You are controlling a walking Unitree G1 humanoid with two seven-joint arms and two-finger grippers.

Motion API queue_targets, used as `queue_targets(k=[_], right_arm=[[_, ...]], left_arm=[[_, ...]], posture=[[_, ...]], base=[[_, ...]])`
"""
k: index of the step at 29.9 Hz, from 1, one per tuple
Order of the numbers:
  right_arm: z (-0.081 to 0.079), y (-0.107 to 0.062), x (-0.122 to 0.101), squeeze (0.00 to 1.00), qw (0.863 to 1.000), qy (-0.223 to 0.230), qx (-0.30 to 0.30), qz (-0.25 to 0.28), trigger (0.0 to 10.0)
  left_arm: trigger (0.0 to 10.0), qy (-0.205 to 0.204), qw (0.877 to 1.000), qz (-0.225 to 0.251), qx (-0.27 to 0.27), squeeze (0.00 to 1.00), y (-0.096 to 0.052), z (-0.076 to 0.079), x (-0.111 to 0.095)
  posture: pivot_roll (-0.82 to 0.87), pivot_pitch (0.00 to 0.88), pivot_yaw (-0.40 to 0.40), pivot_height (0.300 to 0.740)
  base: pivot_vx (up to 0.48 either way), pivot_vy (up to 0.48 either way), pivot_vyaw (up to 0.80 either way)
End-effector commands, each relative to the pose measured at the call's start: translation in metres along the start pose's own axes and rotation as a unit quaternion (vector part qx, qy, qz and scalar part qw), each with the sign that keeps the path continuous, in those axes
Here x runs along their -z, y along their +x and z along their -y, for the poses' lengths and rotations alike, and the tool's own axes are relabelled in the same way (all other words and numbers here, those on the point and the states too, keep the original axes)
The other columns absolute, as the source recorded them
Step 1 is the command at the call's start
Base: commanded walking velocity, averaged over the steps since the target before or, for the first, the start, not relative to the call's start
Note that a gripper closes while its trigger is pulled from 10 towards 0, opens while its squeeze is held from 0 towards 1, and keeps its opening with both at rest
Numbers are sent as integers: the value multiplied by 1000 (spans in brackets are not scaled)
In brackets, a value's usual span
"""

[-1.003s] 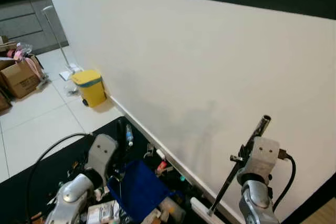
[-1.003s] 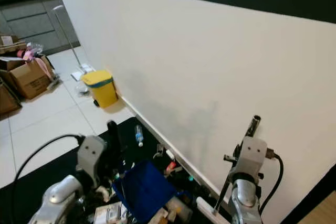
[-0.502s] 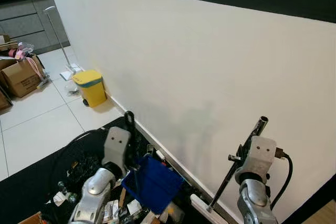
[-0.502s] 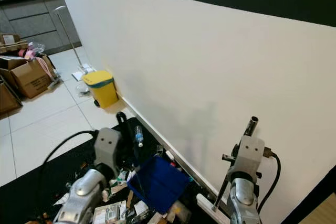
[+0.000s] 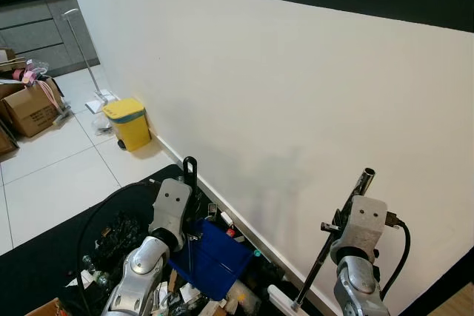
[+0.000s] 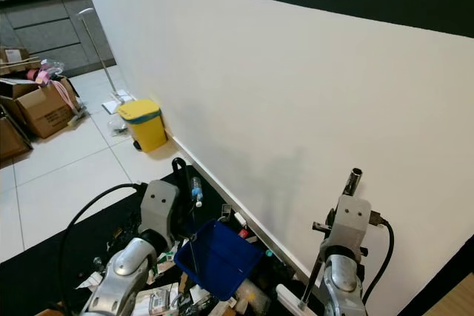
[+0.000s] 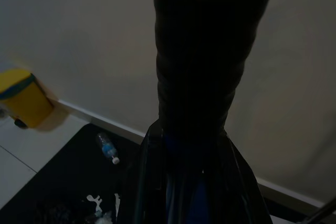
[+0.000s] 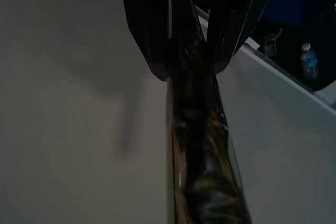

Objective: Sweep floor

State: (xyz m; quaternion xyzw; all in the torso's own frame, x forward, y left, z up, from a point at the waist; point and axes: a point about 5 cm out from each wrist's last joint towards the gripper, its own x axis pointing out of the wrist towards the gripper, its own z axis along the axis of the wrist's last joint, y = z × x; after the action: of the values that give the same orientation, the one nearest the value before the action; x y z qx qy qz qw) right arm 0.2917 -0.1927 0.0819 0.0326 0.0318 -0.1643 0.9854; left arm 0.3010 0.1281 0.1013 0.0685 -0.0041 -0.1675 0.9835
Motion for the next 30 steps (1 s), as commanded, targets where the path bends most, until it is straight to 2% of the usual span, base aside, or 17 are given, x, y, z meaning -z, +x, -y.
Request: queue_targets(k=[1,30], right_arm=[[-2,0,-2,0,1000,13,-1,10,10000],[-3,0,1,0,1000,15,-5,4,10000]], left_arm=[[10000,-2,1000,3,1,0,-1,5,-2],[10000,-12,1000,-6,7,0,-3,9,3]], posture=[[11,76,62,740],[10,73,64,740]], base=[[0,0,0],[0,0,0]])
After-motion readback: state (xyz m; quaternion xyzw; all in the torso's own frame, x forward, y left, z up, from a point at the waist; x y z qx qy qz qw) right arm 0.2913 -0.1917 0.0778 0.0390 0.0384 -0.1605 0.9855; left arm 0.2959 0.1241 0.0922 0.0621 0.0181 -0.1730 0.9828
